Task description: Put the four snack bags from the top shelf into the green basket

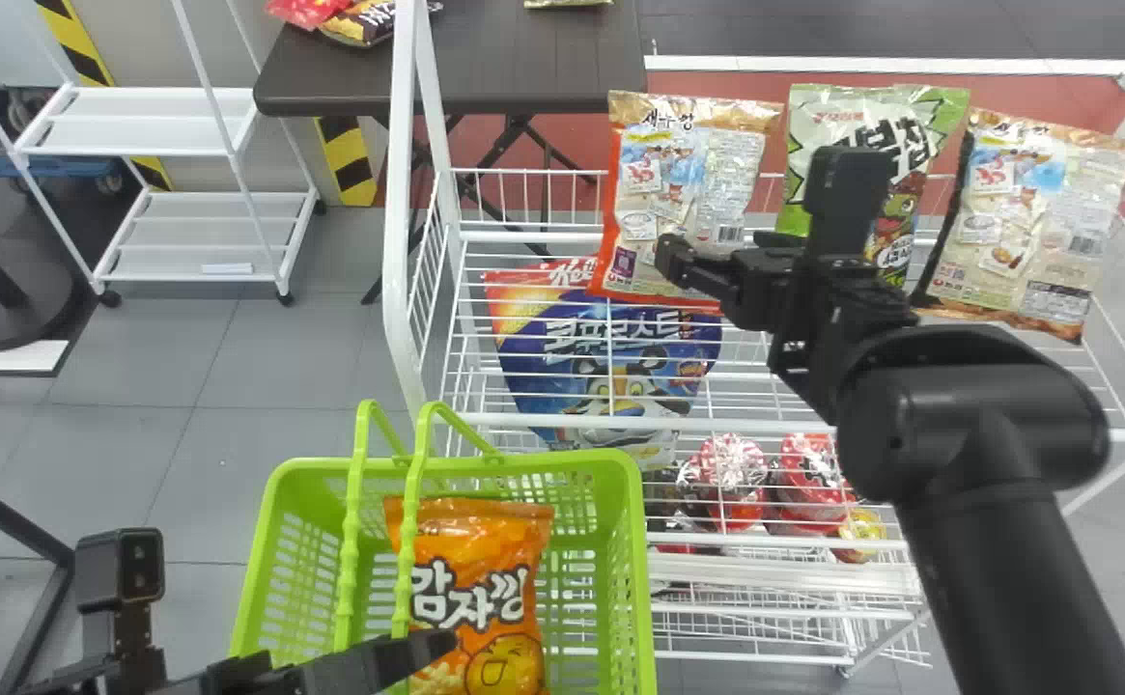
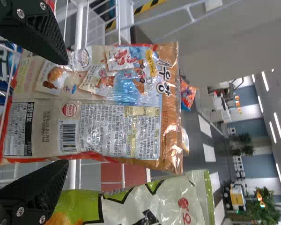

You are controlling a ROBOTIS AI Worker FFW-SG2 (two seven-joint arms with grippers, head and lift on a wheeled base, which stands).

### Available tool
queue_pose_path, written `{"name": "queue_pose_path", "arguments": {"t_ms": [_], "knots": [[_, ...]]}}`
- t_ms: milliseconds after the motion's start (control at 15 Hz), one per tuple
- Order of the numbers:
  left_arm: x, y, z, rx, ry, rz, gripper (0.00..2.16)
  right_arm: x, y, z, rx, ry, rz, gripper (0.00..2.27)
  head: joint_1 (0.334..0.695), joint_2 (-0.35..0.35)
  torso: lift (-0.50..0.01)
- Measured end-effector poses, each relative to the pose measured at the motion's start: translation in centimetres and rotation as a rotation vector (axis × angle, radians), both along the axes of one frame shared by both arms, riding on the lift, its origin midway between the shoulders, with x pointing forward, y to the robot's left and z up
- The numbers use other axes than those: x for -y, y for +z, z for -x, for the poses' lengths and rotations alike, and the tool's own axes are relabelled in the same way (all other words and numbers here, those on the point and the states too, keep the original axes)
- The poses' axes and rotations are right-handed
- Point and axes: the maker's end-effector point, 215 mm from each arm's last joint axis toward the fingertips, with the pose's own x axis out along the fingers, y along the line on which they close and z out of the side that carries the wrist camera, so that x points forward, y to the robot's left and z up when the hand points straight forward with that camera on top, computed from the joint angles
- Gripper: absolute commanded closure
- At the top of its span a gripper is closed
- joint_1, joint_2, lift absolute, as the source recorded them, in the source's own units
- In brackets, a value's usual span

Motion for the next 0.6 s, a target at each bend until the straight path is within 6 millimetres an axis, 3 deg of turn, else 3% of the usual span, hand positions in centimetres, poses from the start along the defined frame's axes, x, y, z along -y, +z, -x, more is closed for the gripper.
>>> {"name": "queue_pose_path", "arguments": {"t_ms": [133,267,333,600], "knots": [[-0.2,-0.2,0.0,-0.006,0.003,-0.001,2.15,-1.3,-1.0,-0.6,-0.015,0.017,0.043,0.90,0.695,0.058,0.000],[-0.5,-0.5,-0.1,-0.014,0.010,-0.001,2.15,-1.8,-1.2,-1.2,-0.019,0.031,0.064,1.96,0.695,0.073,0.000],[-0.7,-0.7,-0.1,-0.017,0.013,-0.002,2.15,-1.9,-1.3,-1.5,-0.021,0.033,0.070,2.20,0.695,0.076,0.000],[-1.1,-0.9,-0.5,-0.023,0.018,0.000,2.15,-1.6,-1.6,-1.6,-0.028,0.026,0.086,2.25,0.695,0.077,0.000]]}}
